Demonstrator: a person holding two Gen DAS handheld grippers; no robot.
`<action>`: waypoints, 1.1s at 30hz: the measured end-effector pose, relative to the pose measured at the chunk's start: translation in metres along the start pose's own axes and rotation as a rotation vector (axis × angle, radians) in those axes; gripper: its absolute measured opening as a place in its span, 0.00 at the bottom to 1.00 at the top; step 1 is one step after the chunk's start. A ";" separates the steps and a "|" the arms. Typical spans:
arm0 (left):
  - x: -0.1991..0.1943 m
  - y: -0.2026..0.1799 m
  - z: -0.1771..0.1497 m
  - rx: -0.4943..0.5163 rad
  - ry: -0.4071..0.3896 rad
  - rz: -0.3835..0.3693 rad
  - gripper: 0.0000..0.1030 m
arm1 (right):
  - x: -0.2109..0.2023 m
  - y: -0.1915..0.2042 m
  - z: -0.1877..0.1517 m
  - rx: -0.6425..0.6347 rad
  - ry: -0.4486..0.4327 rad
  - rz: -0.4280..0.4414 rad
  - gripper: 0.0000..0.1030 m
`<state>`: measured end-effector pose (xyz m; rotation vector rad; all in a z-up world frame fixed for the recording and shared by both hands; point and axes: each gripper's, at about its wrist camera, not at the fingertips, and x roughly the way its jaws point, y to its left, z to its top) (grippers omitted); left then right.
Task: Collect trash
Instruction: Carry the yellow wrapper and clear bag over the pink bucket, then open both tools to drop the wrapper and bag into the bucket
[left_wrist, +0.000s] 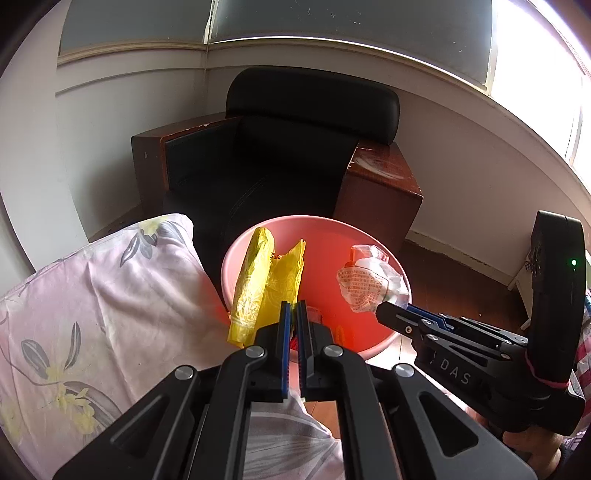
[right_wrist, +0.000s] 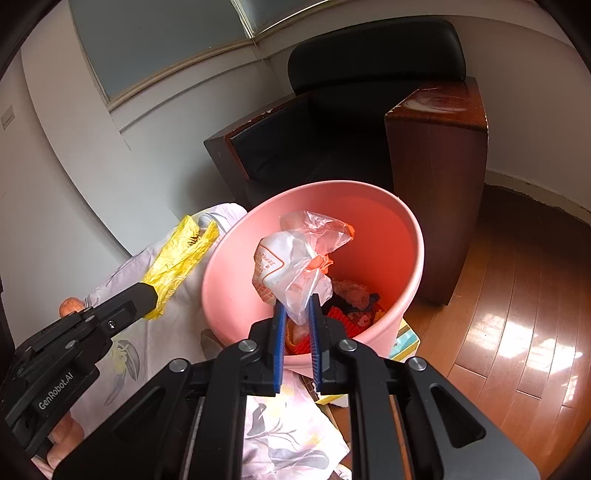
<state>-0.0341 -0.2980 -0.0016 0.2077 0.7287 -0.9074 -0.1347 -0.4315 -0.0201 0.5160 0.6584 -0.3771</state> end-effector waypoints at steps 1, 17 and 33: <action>0.003 -0.001 -0.001 0.000 0.007 -0.005 0.03 | 0.000 -0.002 0.000 0.002 0.002 -0.003 0.12; 0.043 -0.015 -0.004 -0.010 0.072 -0.029 0.03 | 0.013 -0.008 0.002 0.000 0.019 -0.050 0.12; 0.054 -0.010 -0.004 -0.035 0.084 -0.021 0.03 | 0.022 -0.011 0.004 0.023 0.040 -0.069 0.14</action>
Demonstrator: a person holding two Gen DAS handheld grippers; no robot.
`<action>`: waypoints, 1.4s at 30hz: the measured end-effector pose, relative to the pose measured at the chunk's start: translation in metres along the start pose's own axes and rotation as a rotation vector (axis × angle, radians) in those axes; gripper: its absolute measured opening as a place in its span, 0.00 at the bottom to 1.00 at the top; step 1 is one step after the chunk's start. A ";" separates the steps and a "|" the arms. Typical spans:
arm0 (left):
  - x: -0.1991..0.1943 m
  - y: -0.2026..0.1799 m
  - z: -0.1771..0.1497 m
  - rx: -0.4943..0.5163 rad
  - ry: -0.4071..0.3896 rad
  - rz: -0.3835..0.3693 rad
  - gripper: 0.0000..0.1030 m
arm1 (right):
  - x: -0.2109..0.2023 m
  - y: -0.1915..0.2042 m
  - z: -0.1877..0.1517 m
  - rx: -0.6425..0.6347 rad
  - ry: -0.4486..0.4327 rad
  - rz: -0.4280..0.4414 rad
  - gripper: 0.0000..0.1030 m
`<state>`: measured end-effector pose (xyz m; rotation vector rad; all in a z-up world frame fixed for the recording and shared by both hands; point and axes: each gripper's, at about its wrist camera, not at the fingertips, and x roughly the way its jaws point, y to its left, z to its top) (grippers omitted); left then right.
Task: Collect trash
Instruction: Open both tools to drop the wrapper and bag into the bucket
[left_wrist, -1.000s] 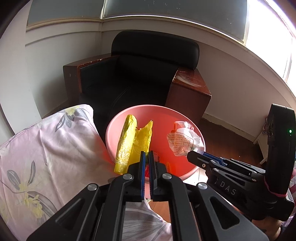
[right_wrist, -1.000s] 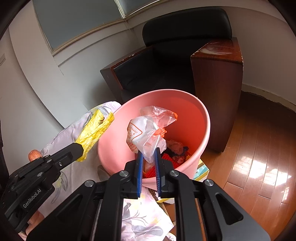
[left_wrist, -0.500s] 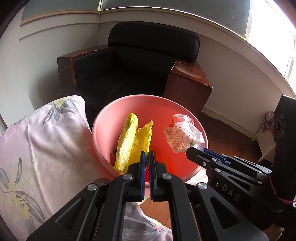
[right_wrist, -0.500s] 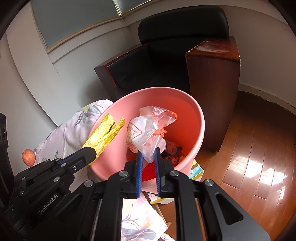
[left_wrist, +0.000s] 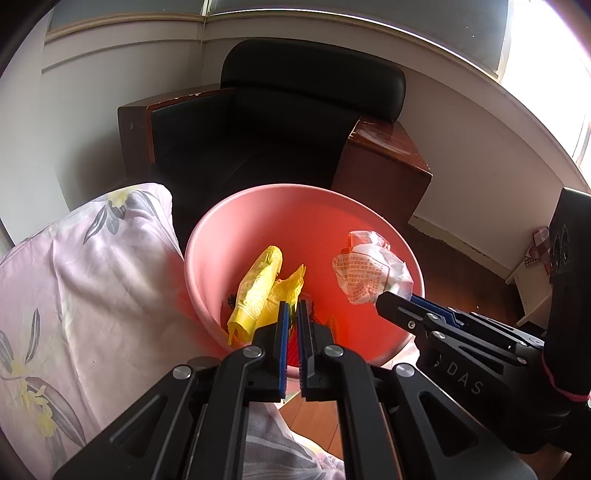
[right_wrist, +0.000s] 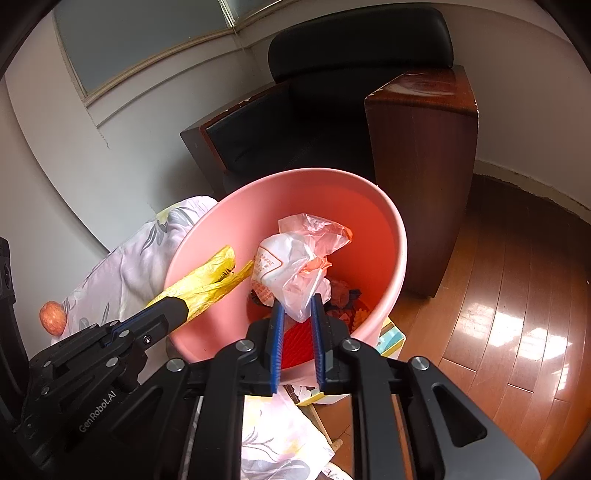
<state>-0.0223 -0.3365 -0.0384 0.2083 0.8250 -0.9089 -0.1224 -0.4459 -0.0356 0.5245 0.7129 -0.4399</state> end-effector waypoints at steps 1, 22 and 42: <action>0.000 0.000 0.000 -0.001 0.001 0.000 0.03 | 0.000 0.000 0.000 -0.002 0.000 -0.002 0.14; -0.010 -0.002 0.004 -0.005 -0.027 -0.005 0.38 | -0.002 0.001 0.002 0.000 -0.009 -0.010 0.15; -0.017 0.012 0.002 -0.032 -0.047 0.015 0.46 | 0.001 0.002 -0.003 0.013 -0.005 0.009 0.25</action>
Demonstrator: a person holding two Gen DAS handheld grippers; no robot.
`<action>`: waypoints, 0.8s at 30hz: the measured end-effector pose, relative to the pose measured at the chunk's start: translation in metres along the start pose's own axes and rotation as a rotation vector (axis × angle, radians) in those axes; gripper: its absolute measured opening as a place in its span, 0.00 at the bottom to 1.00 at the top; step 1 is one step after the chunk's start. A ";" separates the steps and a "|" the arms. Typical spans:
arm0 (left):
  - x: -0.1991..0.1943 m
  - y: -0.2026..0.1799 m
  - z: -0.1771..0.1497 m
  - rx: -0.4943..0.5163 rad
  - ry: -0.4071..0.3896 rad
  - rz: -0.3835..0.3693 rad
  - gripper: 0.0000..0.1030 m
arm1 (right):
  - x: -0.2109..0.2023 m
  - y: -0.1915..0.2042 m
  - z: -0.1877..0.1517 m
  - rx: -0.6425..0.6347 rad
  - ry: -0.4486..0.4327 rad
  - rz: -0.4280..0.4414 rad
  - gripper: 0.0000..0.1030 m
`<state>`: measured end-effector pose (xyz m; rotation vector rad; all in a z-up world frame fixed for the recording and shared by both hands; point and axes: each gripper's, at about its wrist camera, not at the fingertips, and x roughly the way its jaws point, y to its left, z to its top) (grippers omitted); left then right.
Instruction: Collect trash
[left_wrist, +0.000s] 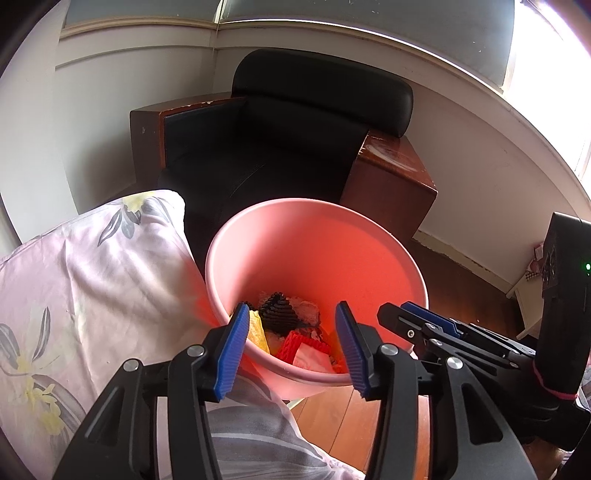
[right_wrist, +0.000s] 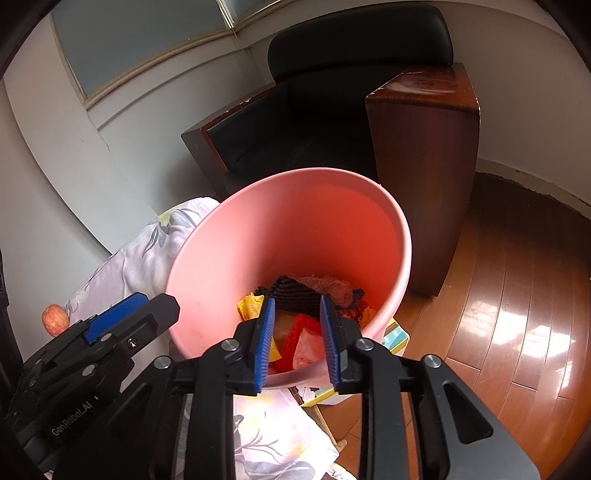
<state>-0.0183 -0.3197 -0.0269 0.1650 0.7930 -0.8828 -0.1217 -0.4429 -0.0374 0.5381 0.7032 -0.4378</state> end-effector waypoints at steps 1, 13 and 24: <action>-0.001 0.000 0.000 0.001 -0.003 0.003 0.46 | 0.000 0.000 0.000 -0.002 0.000 0.000 0.25; -0.009 -0.002 -0.001 -0.001 -0.016 0.055 0.46 | -0.010 -0.001 -0.006 -0.009 -0.016 0.009 0.25; -0.030 -0.005 -0.004 -0.009 -0.060 0.082 0.46 | -0.026 0.002 -0.006 -0.028 -0.043 0.013 0.25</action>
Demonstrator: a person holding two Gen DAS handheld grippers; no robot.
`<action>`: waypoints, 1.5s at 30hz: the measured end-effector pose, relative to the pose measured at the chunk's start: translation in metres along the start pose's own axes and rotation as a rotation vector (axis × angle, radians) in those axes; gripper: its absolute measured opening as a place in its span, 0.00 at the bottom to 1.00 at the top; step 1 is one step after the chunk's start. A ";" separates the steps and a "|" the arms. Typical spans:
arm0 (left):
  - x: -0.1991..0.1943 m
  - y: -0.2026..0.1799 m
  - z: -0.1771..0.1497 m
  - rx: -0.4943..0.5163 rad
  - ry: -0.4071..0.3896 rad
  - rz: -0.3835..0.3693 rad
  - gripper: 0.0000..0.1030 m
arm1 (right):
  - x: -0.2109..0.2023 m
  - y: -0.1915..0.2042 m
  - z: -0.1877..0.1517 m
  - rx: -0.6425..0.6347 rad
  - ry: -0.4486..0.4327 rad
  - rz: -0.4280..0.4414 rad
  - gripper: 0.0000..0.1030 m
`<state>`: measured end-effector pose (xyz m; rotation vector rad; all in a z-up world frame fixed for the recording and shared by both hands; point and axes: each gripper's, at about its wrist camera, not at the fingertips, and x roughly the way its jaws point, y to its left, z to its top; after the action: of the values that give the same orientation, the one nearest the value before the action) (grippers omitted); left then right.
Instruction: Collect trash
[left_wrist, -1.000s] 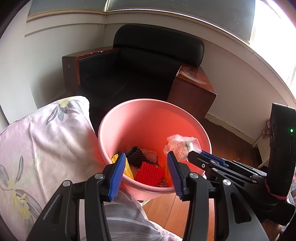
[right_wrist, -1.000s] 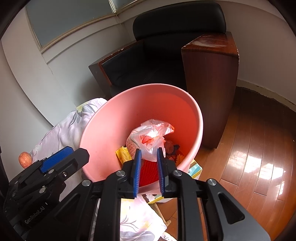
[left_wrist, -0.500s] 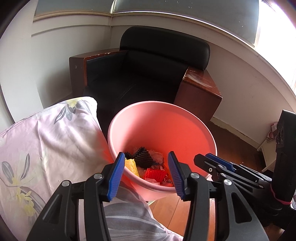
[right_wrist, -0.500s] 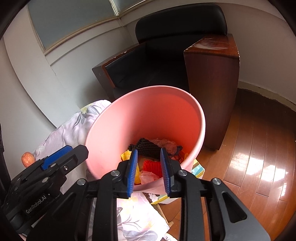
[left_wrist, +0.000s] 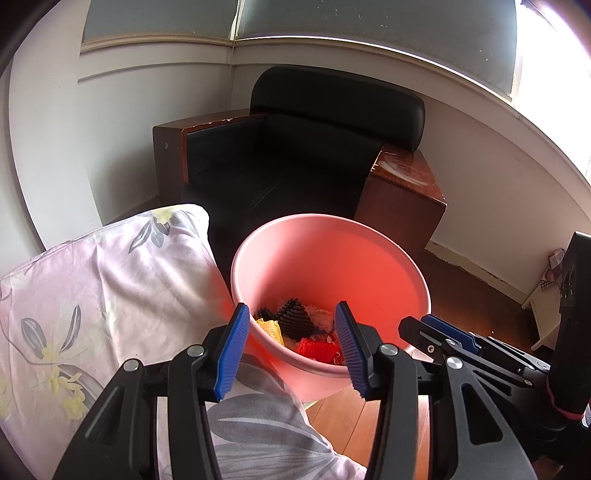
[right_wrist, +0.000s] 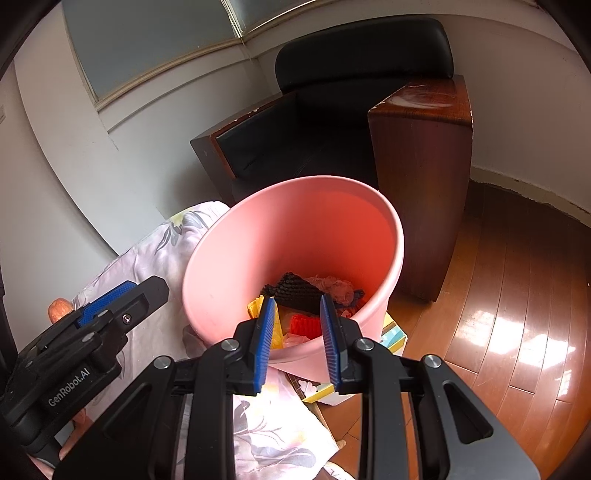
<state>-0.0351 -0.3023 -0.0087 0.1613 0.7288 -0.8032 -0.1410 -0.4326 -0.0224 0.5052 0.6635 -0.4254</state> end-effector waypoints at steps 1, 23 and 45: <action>-0.003 0.000 -0.001 -0.001 -0.004 0.000 0.46 | -0.002 0.001 0.000 -0.005 -0.006 0.000 0.25; -0.063 0.018 -0.021 -0.019 -0.084 0.062 0.45 | -0.041 0.050 -0.021 -0.136 -0.092 0.016 0.39; -0.085 0.030 -0.039 -0.036 -0.099 0.055 0.45 | -0.049 0.071 -0.038 -0.158 -0.108 0.010 0.39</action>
<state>-0.0743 -0.2155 0.0135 0.1084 0.6423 -0.7399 -0.1567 -0.3444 0.0057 0.3334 0.5852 -0.3843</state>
